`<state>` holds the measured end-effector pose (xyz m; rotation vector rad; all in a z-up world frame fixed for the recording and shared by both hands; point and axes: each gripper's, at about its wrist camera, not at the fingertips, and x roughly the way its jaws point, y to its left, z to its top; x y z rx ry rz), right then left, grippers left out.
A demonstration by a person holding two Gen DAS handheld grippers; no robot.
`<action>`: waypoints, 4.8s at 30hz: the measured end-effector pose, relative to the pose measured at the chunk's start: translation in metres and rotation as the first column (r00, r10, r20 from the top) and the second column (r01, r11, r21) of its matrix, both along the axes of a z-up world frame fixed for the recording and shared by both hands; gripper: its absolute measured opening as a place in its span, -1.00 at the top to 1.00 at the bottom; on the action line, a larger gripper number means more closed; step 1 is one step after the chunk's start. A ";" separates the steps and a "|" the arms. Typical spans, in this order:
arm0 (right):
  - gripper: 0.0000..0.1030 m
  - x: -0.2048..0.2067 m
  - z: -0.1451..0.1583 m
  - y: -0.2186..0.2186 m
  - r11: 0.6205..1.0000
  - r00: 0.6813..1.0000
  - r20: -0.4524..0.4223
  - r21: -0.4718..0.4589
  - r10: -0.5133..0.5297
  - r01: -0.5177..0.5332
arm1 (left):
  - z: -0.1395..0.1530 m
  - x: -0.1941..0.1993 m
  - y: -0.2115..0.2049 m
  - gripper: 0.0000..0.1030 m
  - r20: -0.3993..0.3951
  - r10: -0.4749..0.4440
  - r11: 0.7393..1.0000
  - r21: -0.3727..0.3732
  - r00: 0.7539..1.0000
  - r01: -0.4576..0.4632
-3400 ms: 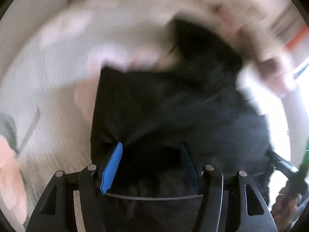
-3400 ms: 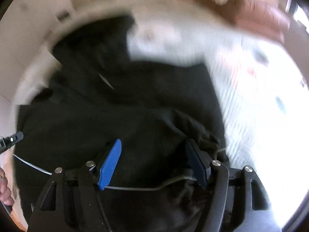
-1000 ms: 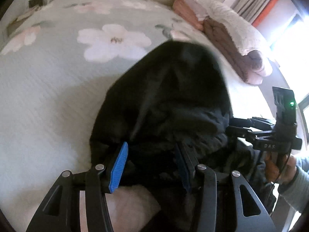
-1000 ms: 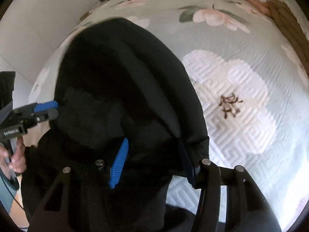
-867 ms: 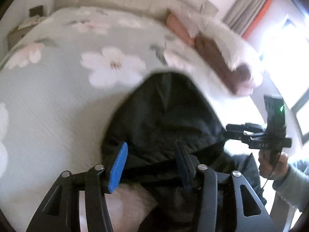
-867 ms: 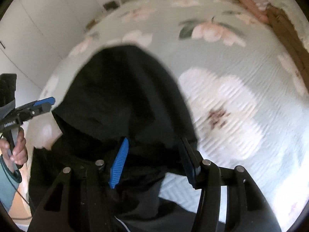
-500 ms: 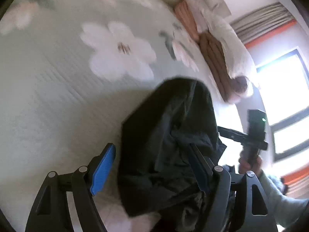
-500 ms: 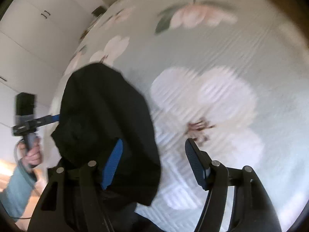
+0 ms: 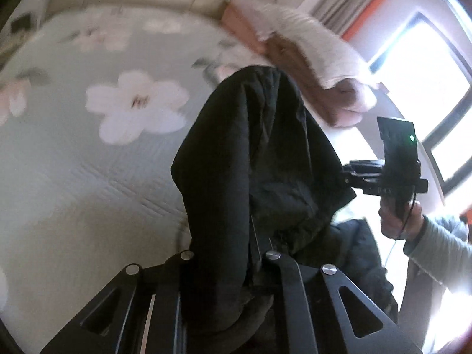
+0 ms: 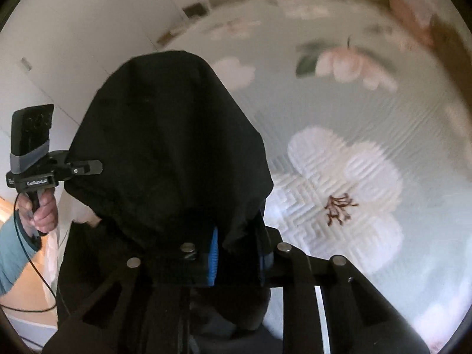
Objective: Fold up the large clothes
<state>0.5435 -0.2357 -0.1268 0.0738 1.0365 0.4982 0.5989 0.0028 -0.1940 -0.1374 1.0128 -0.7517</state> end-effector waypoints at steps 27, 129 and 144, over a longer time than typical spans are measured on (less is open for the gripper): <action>0.63 -0.302 -0.024 -0.036 0.953 0.937 -0.174 -0.065 -0.302 0.295 | -0.023 -0.288 0.037 0.63 0.082 0.177 0.966 0.177 0.981 -0.189; -0.21 -0.609 -0.091 -0.153 0.815 0.796 -0.186 -0.069 -0.576 0.575 | -0.080 -0.625 0.140 0.21 -0.299 0.401 0.905 -0.016 0.866 -0.424; 0.33 -0.632 -0.088 -0.125 0.902 0.865 -0.295 0.022 -0.406 0.431 | -0.070 -0.634 0.121 0.56 -0.317 0.275 0.924 -0.173 0.908 -0.340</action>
